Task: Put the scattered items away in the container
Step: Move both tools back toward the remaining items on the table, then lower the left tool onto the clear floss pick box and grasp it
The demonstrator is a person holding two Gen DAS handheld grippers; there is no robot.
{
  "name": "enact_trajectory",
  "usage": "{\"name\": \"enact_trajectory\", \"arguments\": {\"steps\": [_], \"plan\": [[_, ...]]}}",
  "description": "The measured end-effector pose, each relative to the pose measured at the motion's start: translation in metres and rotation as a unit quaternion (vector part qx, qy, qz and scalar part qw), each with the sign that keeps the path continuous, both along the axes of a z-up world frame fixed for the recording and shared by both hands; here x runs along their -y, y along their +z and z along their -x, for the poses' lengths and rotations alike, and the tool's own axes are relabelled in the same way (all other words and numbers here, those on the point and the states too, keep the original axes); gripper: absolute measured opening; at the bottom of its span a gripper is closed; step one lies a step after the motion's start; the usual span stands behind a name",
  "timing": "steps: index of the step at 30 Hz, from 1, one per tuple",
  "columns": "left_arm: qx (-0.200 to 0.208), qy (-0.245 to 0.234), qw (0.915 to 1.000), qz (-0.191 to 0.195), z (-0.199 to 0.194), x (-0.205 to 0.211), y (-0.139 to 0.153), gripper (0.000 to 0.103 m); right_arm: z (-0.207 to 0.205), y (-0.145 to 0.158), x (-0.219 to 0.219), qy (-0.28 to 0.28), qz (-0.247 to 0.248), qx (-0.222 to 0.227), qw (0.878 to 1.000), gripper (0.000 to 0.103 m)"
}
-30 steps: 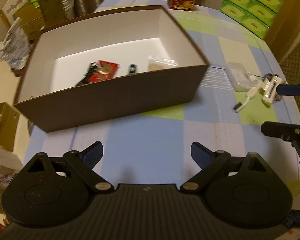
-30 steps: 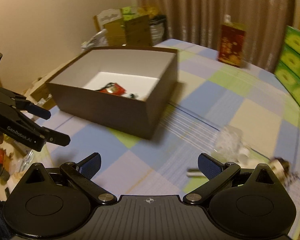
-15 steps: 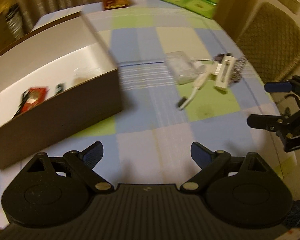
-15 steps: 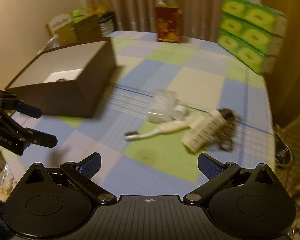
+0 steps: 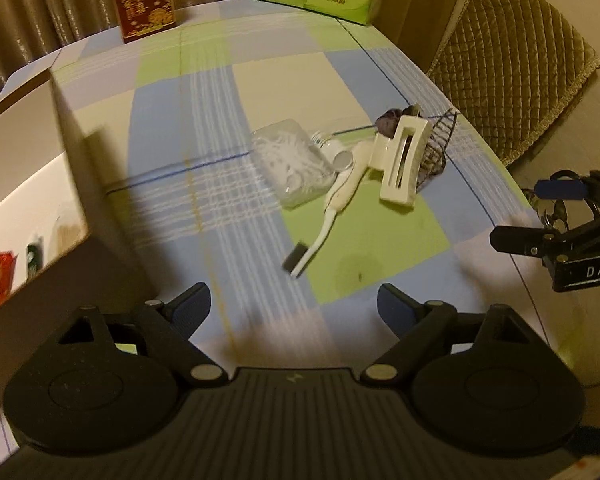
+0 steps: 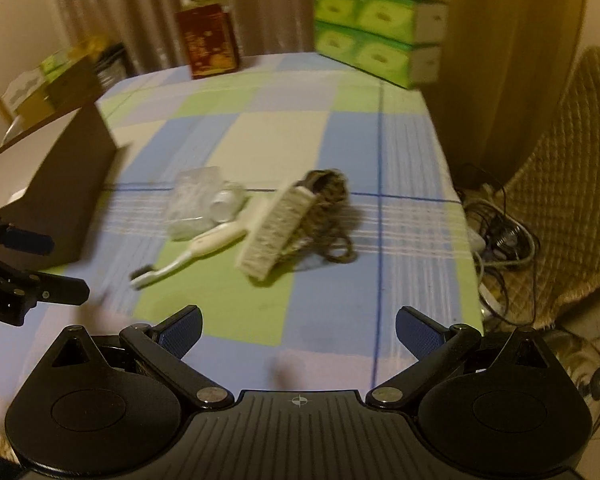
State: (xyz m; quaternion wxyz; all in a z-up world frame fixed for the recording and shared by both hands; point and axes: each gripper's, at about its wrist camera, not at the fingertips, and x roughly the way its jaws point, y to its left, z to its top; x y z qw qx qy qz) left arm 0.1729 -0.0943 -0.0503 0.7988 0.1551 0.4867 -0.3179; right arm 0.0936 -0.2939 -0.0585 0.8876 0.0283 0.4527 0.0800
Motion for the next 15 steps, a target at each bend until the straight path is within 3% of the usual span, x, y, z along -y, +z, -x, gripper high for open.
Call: {"name": "enact_trajectory", "arguments": {"steps": [15], "plan": [[-0.007,0.01,0.9999,-0.005,-0.057,0.061,-0.031,0.077,-0.056,-0.018,0.036,-0.029,-0.018,-0.019,0.999,0.1]]}}
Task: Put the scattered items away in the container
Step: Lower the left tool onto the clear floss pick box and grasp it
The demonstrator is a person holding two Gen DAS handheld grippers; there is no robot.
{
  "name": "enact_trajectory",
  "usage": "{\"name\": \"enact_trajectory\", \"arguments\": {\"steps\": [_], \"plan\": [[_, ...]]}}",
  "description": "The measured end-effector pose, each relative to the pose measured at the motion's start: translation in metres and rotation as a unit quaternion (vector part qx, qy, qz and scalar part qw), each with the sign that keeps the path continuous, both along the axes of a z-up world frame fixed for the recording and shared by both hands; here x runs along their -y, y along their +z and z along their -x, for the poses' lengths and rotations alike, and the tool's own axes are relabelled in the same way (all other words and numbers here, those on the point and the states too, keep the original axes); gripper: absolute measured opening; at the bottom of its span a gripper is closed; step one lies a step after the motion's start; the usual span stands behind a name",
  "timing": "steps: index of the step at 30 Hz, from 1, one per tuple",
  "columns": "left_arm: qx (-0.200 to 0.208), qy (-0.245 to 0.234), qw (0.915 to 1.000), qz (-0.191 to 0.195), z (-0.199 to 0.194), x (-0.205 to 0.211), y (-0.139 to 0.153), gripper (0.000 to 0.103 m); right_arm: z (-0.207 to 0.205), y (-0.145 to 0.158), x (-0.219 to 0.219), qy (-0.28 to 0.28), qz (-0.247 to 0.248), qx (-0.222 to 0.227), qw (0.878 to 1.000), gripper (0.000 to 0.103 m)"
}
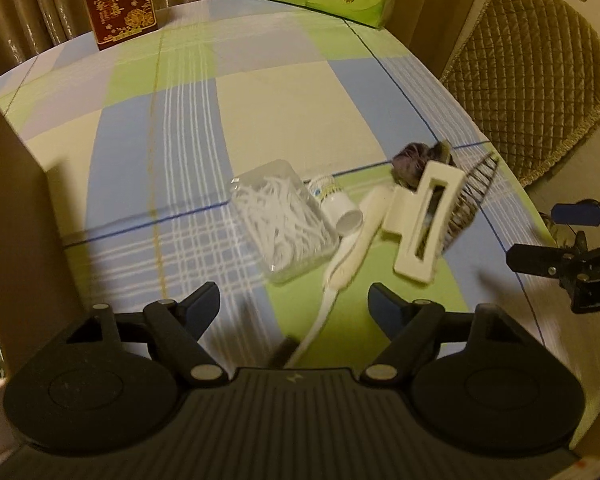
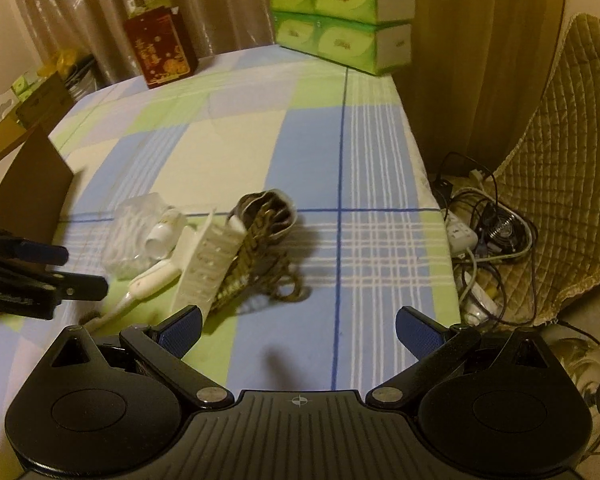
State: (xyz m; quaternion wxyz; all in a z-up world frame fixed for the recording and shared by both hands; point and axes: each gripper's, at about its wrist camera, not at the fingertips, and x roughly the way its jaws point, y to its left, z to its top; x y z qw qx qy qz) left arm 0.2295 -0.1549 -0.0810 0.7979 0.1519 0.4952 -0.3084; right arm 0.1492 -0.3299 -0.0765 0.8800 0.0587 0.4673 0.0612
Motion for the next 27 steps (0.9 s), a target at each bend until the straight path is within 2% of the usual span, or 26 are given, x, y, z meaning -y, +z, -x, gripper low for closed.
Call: {"name": "enact_trajectory", "arguments": {"steps": [4,11,20,27], "plan": [[-0.004,0.005,0.9999,-0.008,-0.016,0.015,-0.013,0.07,-0.009,-0.003,0.006,-0.002,-0.006,-0.004,1.0,0.1],[-0.013,0.015,0.9997,-0.012,-0.036,0.028,-0.03,0.069,-0.02,-0.011,0.011,-0.004,-0.014,-0.015,1.0,0.1],[-0.007,0.047,0.9988,-0.013,-0.05,0.015,-0.031,0.057,-0.024,-0.019,0.014,-0.005,-0.021,-0.028,0.999,0.1],[-0.014,0.067,0.9976,-0.011,-0.065,0.018,-0.032,0.058,-0.022,-0.021,0.013,-0.008,-0.024,-0.031,0.999,0.1]]}}
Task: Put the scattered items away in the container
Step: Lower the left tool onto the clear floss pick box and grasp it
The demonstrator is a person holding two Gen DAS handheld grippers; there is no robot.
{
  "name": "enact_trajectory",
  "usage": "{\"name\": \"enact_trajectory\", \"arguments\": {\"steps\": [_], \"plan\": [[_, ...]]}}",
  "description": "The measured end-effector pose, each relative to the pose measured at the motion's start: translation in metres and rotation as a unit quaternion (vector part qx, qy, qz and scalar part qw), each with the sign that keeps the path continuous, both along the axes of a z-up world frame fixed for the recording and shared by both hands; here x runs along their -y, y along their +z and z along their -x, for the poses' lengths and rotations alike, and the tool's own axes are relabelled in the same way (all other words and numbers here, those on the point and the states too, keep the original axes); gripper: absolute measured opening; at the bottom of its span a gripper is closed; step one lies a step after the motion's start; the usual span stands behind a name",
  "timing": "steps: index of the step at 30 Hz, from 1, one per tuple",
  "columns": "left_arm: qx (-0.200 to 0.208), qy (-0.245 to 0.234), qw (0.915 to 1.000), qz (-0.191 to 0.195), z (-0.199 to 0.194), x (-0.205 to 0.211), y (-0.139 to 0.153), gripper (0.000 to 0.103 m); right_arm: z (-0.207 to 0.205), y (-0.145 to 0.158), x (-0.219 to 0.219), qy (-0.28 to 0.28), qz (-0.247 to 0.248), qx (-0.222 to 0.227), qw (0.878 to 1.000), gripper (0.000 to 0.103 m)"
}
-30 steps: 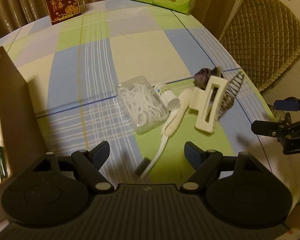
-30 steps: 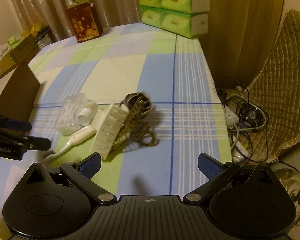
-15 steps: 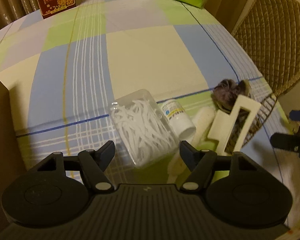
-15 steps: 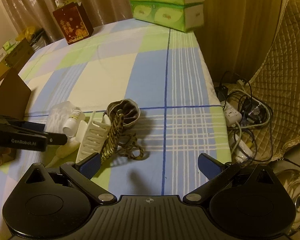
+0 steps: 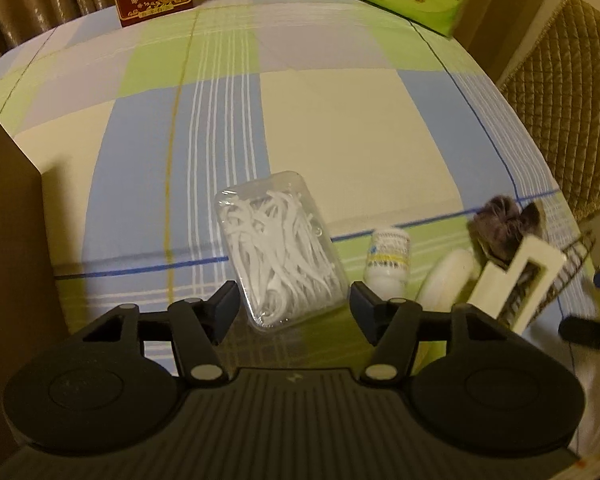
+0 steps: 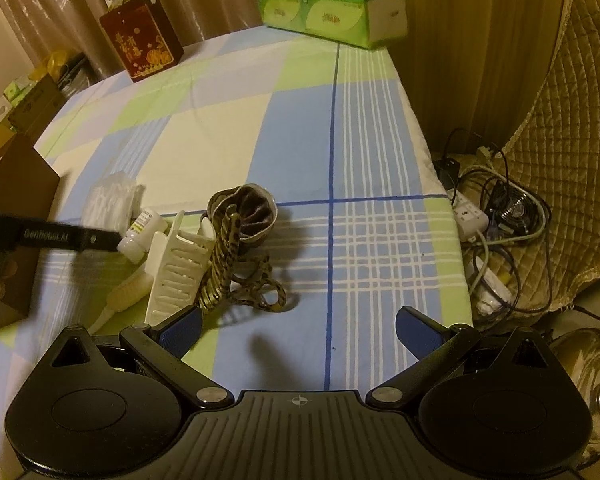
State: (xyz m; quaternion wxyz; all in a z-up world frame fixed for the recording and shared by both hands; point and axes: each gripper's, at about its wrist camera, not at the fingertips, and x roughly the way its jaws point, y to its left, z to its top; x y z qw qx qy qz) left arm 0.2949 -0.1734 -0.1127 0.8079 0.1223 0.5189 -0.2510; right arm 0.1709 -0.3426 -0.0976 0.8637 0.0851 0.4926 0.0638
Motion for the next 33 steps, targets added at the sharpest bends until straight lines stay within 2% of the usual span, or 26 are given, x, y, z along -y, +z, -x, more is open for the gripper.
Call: {"name": "enact_trajectory", "arguments": {"steps": [12,17,22,27,29,33], "plan": [[-0.035,0.045,0.9979,0.031,-0.029,0.01,0.0,0.059,0.003,0.003,0.002,-0.01,0.005,0.002,1.0,0.1],[-0.038,0.054,0.9971,0.037,-0.035,0.012,0.0,0.065,0.004,0.002,0.006,-0.018,0.01,-0.001,1.0,0.1],[-0.031,0.055,0.9977,0.026,-0.043,0.021,-0.003,0.072,0.005,0.001,0.009,-0.022,0.015,-0.005,1.0,0.1],[0.003,0.036,0.9993,-0.011,-0.051,0.033,-0.009,0.067,0.007,0.001,0.009,-0.023,0.013,-0.005,1.0,0.1],[0.02,0.019,0.9993,-0.025,-0.049,0.035,-0.01,0.057,0.007,0.001,0.008,-0.022,0.016,-0.005,1.0,0.1],[0.029,0.004,0.9993,-0.024,-0.042,0.028,-0.009,0.053,0.008,0.001,0.004,-0.02,0.013,-0.004,1.0,0.1]]}}
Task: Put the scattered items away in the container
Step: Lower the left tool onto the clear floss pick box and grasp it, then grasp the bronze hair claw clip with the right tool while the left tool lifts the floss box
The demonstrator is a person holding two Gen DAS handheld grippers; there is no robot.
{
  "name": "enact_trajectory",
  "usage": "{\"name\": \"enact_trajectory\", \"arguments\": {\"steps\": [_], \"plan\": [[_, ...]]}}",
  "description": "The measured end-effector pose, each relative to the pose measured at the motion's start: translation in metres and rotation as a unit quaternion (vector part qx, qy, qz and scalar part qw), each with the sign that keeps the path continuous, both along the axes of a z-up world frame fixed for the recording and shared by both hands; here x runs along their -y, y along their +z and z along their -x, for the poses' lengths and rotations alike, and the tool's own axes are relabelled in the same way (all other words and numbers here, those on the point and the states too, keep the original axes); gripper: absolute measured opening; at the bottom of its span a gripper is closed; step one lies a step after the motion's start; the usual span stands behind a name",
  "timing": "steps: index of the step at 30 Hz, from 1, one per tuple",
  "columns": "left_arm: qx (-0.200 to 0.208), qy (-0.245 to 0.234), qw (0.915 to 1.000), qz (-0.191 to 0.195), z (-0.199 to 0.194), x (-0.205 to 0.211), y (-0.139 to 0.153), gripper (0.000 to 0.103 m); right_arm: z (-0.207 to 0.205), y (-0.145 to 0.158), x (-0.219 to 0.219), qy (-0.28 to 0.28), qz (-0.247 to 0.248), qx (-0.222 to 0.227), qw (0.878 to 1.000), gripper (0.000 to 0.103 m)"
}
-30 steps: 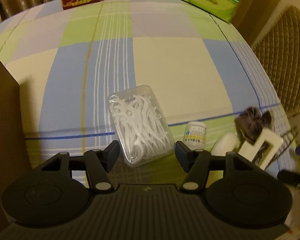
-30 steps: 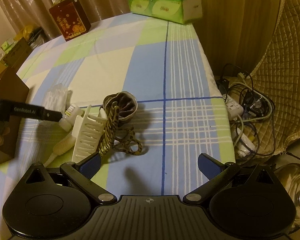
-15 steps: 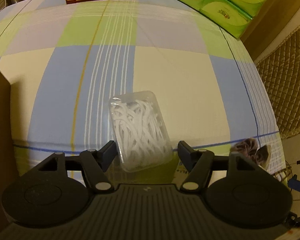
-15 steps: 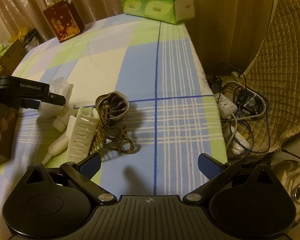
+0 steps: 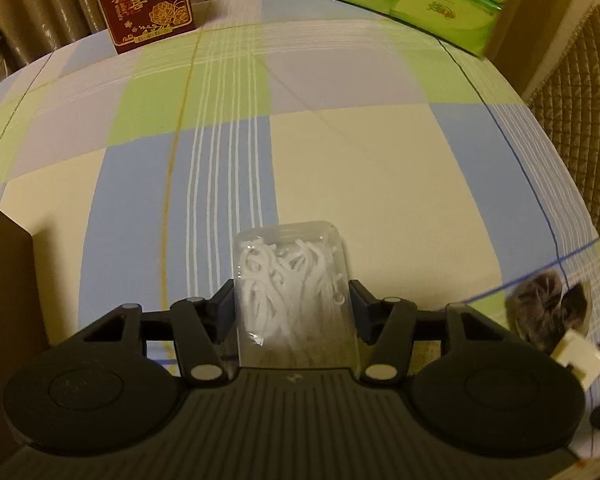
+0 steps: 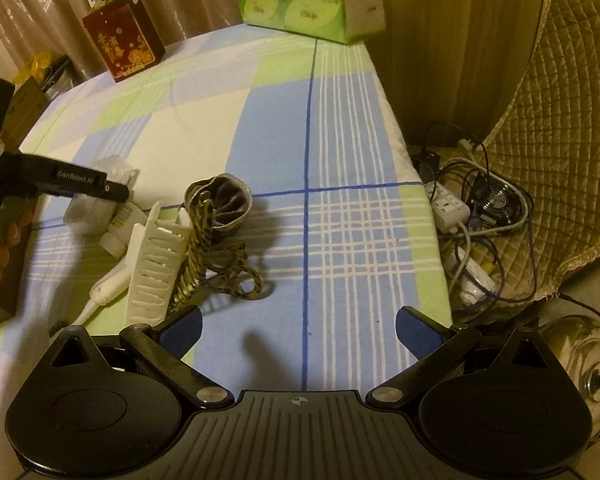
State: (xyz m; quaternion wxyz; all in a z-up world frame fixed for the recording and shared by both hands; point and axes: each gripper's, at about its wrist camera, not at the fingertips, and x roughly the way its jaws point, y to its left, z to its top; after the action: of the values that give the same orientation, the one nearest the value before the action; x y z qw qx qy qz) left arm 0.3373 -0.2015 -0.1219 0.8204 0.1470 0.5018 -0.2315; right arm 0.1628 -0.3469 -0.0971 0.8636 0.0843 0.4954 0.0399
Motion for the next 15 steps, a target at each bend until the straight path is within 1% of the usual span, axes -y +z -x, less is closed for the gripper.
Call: {"name": "enact_trajectory", "arguments": {"steps": [3,6,15], "plan": [[-0.005,0.001,1.0,-0.006,0.007,-0.007,0.0,0.052,0.001,0.001,-0.005,0.008,-0.002,0.003,1.0,0.1],[0.003,-0.005,1.0,-0.007,0.02,-0.016,0.005,0.052,0.003,0.004,-0.011,0.019,-0.007,0.008,1.0,0.1],[0.012,-0.003,0.9994,0.034,0.056,-0.043,0.039,0.052,0.005,0.013,-0.03,0.056,-0.02,0.039,0.997,0.1]]}}
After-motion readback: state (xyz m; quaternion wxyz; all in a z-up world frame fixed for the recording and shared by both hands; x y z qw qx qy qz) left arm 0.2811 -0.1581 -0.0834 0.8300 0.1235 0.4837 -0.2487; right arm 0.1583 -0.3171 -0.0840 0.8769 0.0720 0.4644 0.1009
